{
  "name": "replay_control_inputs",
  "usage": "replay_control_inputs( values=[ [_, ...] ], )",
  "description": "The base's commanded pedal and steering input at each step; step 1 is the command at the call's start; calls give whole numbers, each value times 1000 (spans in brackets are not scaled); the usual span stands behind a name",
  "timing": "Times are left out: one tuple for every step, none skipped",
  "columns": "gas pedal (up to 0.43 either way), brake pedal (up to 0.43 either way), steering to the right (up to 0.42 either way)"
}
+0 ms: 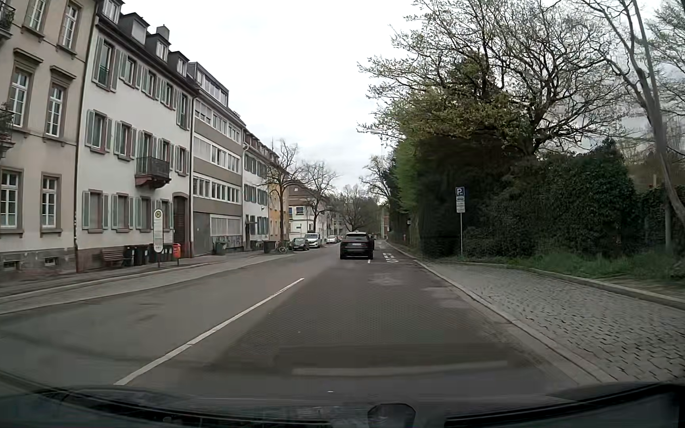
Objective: Follow the waypoints while adhering to traffic rules and regulations
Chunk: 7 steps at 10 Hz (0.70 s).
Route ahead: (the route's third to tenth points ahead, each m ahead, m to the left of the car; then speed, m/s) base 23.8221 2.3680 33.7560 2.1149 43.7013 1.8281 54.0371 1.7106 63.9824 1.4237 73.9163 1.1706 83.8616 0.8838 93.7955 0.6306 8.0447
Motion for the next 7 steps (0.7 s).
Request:
replay_control_inputs(
  values=[
    [47, 0, 8],
    [47, 0, 7],
    [47, 0, 7],
    [47, 0, 6],
    [47, 0, 6],
    [39, 0, 6],
    [39, 0, 5]
  ],
)
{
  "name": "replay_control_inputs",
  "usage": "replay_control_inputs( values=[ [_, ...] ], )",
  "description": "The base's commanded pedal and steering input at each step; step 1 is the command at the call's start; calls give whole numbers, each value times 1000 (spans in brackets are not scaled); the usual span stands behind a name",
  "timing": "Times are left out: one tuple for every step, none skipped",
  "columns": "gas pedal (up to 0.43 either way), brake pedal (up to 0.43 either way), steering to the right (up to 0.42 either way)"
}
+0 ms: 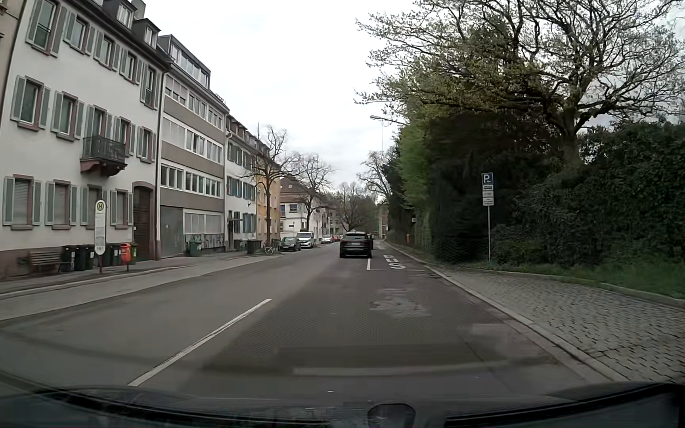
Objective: Follow the waypoints while adhering to traffic rules and regulations
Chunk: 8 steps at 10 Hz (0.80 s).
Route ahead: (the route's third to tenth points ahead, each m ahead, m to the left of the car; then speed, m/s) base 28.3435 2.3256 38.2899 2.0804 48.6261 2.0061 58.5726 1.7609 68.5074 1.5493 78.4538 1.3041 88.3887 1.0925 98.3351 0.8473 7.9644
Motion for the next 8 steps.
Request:
replay_control_inputs(
  values=[
    [39, 0, 5],
    [39, 0, 5],
    [39, 0, 5],
    [39, 0, 5],
    [39, 0, 5],
    [39, 0, 5],
    [39, 0, 5],
    [39, 0, 5]
  ],
)
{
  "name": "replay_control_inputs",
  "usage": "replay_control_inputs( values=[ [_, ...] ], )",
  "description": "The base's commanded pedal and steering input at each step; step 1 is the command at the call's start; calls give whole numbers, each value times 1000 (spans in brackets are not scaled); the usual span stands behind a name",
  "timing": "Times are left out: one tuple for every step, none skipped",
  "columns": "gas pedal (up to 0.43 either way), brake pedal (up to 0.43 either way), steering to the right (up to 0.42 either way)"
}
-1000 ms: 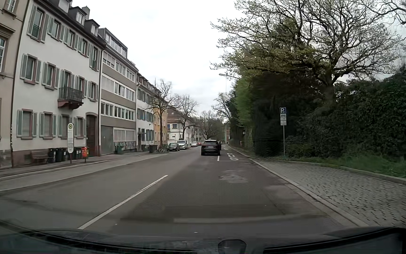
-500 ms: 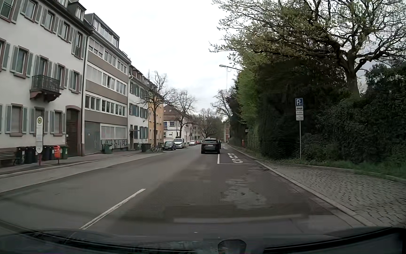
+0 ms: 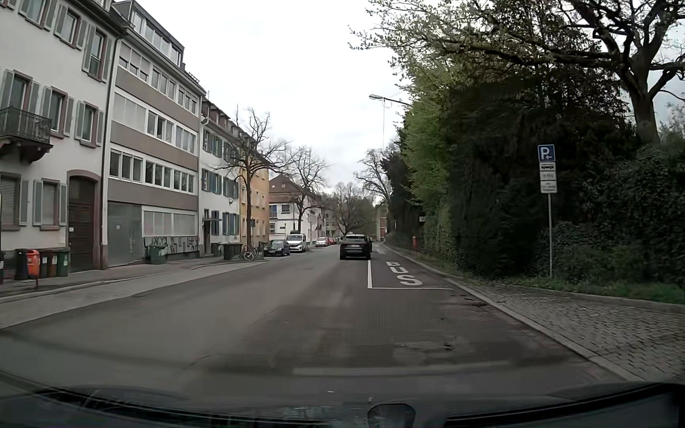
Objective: Follow the waypoints while adhering to traffic rules and regulations
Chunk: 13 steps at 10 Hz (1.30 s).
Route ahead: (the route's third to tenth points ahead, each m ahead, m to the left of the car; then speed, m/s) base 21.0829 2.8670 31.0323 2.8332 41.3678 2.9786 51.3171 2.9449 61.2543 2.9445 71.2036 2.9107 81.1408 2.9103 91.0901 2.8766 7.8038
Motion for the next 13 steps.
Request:
replay_control_inputs(
  values=[
    [39, 0, 5],
    [39, 0, 5],
    [39, 0, 5],
    [39, 0, 6],
    [39, 0, 6],
    [39, 0, 7],
    [39, 0, 7],
    [39, 0, 6],
    [39, 0, 6],
    [39, 0, 6],
    [39, 0, 6],
    [39, 0, 6],
    [39, 0, 5]
  ],
)
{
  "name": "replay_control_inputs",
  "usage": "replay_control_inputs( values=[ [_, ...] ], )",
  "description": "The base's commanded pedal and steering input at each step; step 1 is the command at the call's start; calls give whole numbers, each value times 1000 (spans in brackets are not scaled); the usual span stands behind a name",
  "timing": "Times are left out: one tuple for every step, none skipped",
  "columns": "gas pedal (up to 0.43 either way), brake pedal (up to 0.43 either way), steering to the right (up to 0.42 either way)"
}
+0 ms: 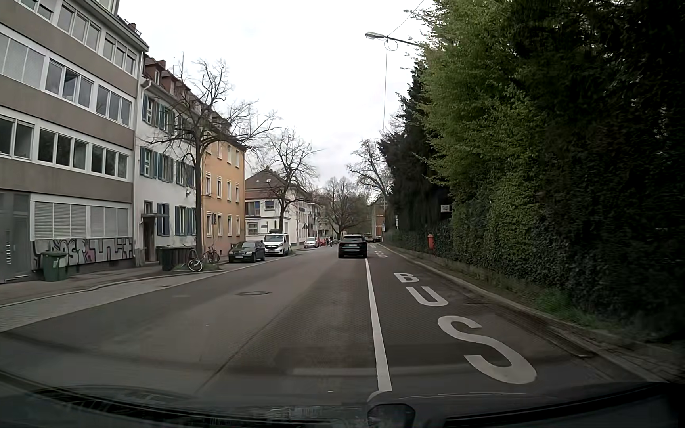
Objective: Follow the waypoints while adhering to traffic rules and regulations
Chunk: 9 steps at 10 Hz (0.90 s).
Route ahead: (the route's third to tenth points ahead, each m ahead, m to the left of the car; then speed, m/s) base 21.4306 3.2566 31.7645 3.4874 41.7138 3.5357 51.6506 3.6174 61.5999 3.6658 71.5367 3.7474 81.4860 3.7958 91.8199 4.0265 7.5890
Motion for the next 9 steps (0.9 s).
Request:
replay_control_inputs(
  values=[
    [39, 0, 5],
    [39, 0, 5],
    [39, 0, 5],
    [39, 0, 5],
    [39, 0, 5],
    [39, 0, 4],
    [39, 0, 3],
    [39, 0, 3],
    [39, 0, 3]
  ],
)
